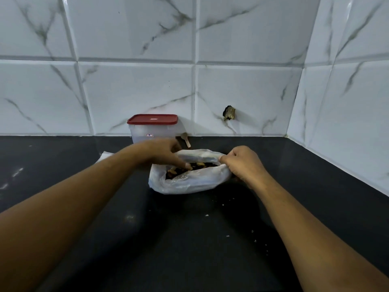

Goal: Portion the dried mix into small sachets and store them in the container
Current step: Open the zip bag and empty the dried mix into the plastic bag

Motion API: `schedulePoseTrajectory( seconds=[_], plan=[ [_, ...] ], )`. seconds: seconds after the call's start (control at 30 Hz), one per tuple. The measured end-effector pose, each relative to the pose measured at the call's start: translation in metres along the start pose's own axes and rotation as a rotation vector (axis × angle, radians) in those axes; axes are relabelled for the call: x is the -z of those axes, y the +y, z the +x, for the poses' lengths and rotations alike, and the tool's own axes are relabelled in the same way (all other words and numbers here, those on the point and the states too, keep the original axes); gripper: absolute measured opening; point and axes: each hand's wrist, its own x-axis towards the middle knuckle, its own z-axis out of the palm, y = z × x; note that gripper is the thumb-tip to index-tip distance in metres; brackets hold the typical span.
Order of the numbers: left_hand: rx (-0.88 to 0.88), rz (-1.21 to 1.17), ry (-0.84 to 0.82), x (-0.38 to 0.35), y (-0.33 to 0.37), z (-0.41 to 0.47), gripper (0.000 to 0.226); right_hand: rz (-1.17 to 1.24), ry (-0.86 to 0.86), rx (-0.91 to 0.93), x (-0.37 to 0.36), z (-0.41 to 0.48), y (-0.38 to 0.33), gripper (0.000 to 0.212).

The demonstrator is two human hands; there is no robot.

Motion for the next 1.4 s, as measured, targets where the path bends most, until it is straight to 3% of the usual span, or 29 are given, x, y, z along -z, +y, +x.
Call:
schedulePoseTrajectory(
  seconds=[0.17,0.23,0.37,0.6,0.67,0.9,1.03,1.13,1.23,1.3,1.4],
  plan=[
    [0.339,-0.040,-0.096,0.014,-0.028,-0.047,0.070,0.017,-0.040,0.028,0.003,-0.004,-0.005,0.021],
    [0.398,-0.133,-0.150,0.010,-0.029,-0.058,0.063,0.062,-0.097,0.014,0.002,-0.008,-0.008,0.026],
    [0.339,-0.393,-0.095,-0.001,-0.021,-0.065,0.036,0.077,-0.161,0.004,0.003,-0.014,-0.014,0.028],
    [0.319,-0.615,0.116,-0.010,-0.021,-0.065,0.019,0.048,-0.217,-0.060,0.009,-0.015,-0.019,0.016],
    [0.336,-0.605,0.172,-0.008,-0.032,-0.063,0.017,0.041,-0.196,-0.069,0.013,-0.014,-0.014,0.008],
    [0.329,-0.492,0.208,0.002,-0.050,-0.061,0.014,-0.120,-0.163,-0.072,0.020,-0.013,-0.015,0.015],
    [0.338,-0.465,0.186,0.012,-0.050,-0.058,0.017,-0.220,-0.269,-0.096,0.028,-0.017,-0.023,0.015],
    [0.361,-0.467,0.246,0.010,-0.048,-0.057,0.006,-0.338,-0.369,-0.070,0.030,-0.018,-0.029,0.015],
    [0.391,-0.589,0.280,0.001,-0.045,-0.053,0.021,-0.327,-0.502,-0.065,0.034,-0.018,-0.040,0.005],
    [0.395,-0.754,0.264,-0.006,-0.041,-0.051,0.034,-0.311,-0.562,-0.070,0.038,-0.017,-0.047,0.018],
    [0.332,-0.856,0.305,-0.017,-0.031,-0.050,0.052,-0.351,-0.496,-0.032,0.030,-0.013,-0.054,0.042]
  ],
)
